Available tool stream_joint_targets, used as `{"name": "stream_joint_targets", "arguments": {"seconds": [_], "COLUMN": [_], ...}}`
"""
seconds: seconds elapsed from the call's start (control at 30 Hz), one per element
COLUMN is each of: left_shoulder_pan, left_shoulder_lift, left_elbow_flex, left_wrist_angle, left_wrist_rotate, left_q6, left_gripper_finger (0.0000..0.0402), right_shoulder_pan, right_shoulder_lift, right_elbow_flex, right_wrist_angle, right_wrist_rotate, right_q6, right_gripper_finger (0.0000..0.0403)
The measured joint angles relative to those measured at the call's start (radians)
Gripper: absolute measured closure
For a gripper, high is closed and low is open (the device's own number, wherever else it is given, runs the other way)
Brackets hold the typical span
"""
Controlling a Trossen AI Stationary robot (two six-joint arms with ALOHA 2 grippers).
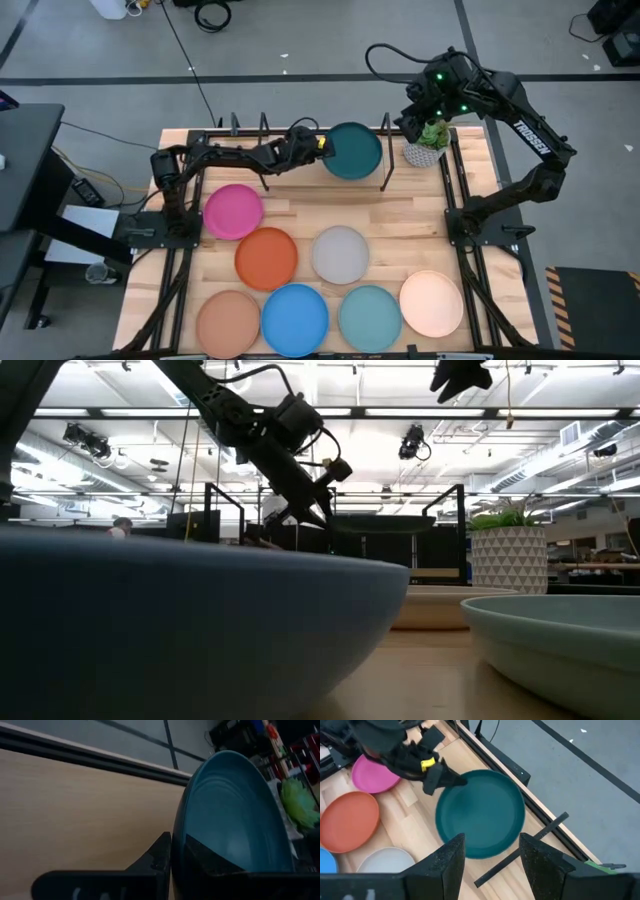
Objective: Place and stack plates onto a shelf
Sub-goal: Put the green plate on the shelf
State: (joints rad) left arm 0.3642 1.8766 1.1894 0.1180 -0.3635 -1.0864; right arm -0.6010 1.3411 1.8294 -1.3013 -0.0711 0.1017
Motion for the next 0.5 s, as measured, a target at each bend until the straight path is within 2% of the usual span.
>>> {"name": "stream_joint_targets", "arguments": {"seconds": [0.23, 0.5], "left_shoulder_pan": [-0.03, -0.055], "left_shoulder_lift": [0.061, 0.067], "left_elbow_flex": [0.0, 0.0], "left_wrist_angle": [0.025, 0.032], "left_wrist_rotate": [-0.006, -0.075], "left_q6": [-0.054, -0.054], "left_gripper_finger": [0.0363, 0.0363], "right_shoulder_pan": [0.008, 0.013], "right_shoulder_lift": [0.0, 0.0], "right_elbow_flex": [0.0, 0.0], "right_wrist_angle": [0.024, 0.029], "right_wrist_rotate": [0.0, 0.0], "right_q6": [0.0, 0.0], "right_gripper_finger": [0.0211, 0.0211]}}
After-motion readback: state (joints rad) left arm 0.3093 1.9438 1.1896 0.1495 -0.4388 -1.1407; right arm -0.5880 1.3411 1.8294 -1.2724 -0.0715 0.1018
